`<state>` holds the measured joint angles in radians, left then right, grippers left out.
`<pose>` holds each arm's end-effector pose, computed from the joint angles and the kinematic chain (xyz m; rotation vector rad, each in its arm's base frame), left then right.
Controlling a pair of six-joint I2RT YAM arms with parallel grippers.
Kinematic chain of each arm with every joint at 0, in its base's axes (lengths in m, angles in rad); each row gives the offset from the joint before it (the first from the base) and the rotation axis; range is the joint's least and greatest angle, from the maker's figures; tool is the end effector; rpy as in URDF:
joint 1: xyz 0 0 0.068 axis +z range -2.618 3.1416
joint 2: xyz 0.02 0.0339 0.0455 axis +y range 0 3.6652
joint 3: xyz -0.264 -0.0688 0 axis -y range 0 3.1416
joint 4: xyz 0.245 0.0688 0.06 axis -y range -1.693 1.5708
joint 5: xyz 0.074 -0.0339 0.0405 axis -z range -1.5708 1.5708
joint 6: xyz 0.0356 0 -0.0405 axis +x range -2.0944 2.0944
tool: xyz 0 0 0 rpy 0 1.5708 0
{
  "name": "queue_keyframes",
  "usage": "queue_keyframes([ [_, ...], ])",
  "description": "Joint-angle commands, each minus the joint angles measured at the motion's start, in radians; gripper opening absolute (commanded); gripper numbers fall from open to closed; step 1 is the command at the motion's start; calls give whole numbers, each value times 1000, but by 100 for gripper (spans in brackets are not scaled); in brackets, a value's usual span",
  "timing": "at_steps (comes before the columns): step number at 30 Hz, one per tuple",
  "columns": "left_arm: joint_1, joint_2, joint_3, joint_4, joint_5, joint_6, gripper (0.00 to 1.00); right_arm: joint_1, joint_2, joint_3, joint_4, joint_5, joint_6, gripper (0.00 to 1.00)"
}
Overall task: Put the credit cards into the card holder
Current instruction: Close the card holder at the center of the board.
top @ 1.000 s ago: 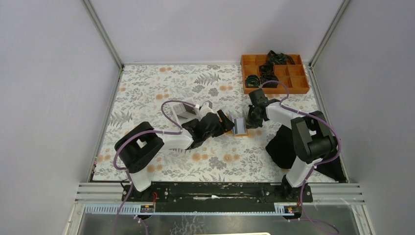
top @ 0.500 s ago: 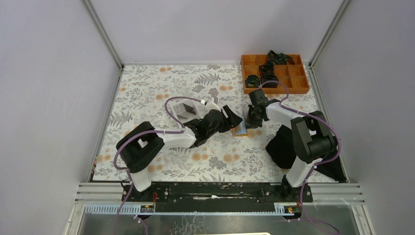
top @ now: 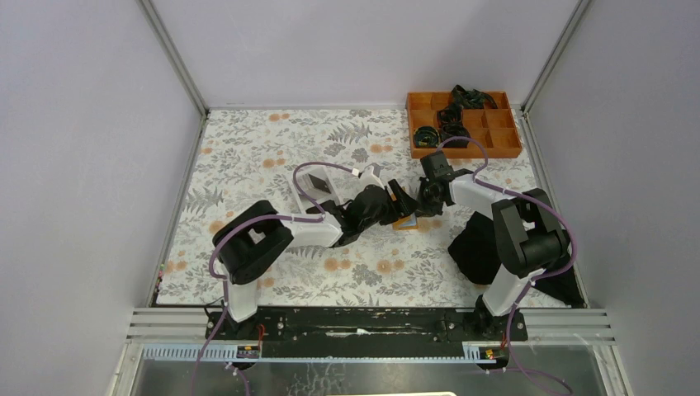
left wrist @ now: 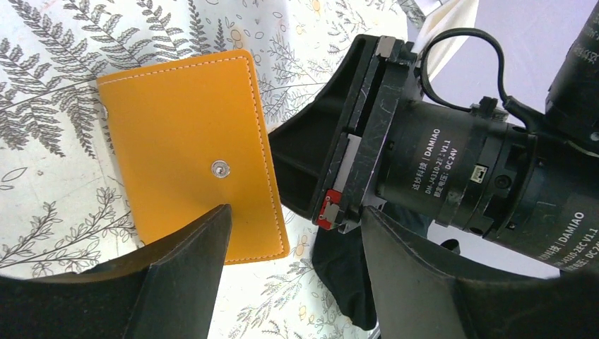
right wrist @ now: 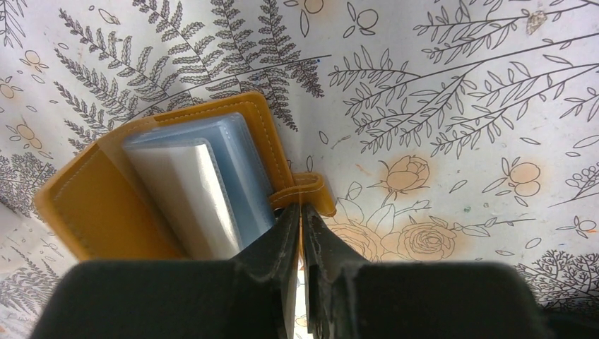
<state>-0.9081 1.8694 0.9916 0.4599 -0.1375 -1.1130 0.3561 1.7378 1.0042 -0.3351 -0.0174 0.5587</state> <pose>0.2501 -0.3125 0.1713 -0.3199 2.1580 -1.1205 0.3173 0.1187 0.1583 0.2651 2.6670 0.3245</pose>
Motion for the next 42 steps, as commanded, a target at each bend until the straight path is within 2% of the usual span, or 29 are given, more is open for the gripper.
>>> queue_keyframes([
  [1, -6, 22, 23, 46, 7, -4, 74, 18, 1, -39, -77, 29, -1, 13],
  [19, -12, 18, -58, 98, -62, -119, 73, -44, -64, -74, -56, 96, 36, 24],
  [23, -12, 19, -57, 86, -58, -116, 73, -57, -70, -81, -50, 98, 36, 31],
  [31, -13, 27, -42, 59, -56, -106, 74, -77, -70, -80, -40, 102, 37, 32],
  [36, -12, 41, -24, 54, -56, -106, 73, -80, -133, -96, -15, 97, 37, 33],
  [42, -12, 64, 29, 41, -49, -98, 73, -80, -142, -117, 14, 50, 48, 35],
])
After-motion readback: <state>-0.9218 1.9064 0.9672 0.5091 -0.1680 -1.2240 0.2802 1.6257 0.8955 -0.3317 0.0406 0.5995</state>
